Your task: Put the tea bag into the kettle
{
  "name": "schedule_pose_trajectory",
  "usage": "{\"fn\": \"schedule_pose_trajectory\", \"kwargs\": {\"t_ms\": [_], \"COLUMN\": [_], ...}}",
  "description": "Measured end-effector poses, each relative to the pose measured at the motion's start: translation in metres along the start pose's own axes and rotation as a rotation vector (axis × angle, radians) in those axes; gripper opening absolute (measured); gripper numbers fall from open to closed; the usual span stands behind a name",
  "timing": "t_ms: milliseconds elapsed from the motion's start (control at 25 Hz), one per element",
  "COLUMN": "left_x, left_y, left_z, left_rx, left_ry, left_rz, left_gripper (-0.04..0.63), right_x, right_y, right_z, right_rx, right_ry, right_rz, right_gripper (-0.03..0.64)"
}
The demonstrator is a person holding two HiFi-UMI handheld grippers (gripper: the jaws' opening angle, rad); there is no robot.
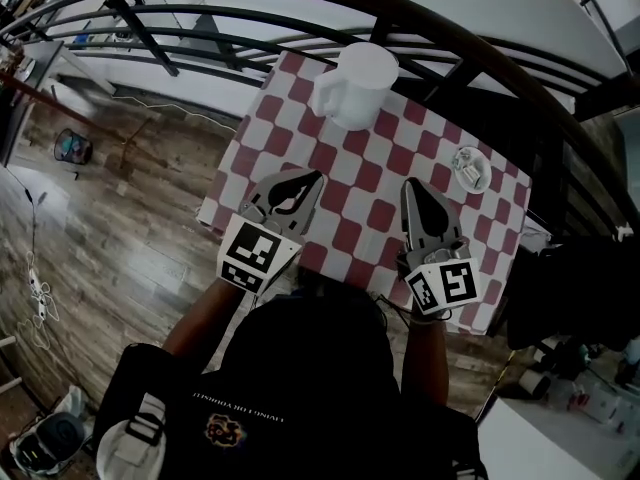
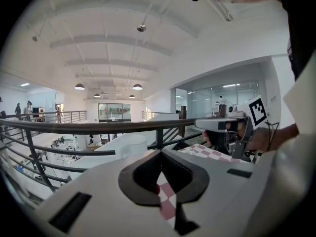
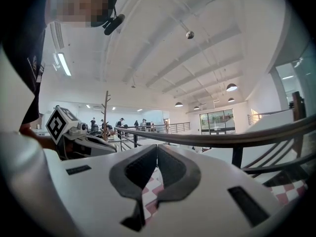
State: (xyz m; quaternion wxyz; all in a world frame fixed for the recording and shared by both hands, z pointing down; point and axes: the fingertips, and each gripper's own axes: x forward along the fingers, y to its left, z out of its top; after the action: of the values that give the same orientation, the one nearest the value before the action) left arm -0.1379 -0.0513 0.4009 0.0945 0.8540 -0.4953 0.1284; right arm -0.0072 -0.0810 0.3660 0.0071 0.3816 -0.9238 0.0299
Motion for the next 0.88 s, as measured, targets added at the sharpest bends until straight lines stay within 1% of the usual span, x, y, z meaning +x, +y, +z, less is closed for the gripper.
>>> {"fn": "schedule_pose_trajectory", "kwargs": {"t_ms": [280, 440, 520, 760, 880], "left_x": [0.016, 0.027, 0.034, 0.060, 0.076], "left_y": [0.025, 0.039, 0.049, 0.076, 0.085], "left_z": [0.022, 0.025, 0.027, 0.032, 0.032], "left_rx": [0.006, -0.038, -0.056, -0.048, -0.077], "left_ry": [-0.044, -0.058, -0.066, -0.064, -0.053], "left_rz": [0.037, 0.051, 0.070, 0.139, 0.150], "left_gripper": [-0.002, -0.002, -0.002, -0.002, -0.002], "right_x": [0.027, 0.040, 0.048, 0.078, 0.096], "right_y": [-0.015, -0.028, -0.036, -0.062, -0.072], "right_z": [0.010, 0.001, 0.000, -0.002, -0.007], "right_rx": [-0.021, -0.009, -0.012, -0.013, -0.001], "right_ry": [-0.018, -0.004, -0.001, 0.004, 0.018], "right_rz": [0.025, 0.050, 0.060, 0.087, 0.104], "right_gripper": [0.014, 0.014, 0.014, 0.014, 0.014]}}
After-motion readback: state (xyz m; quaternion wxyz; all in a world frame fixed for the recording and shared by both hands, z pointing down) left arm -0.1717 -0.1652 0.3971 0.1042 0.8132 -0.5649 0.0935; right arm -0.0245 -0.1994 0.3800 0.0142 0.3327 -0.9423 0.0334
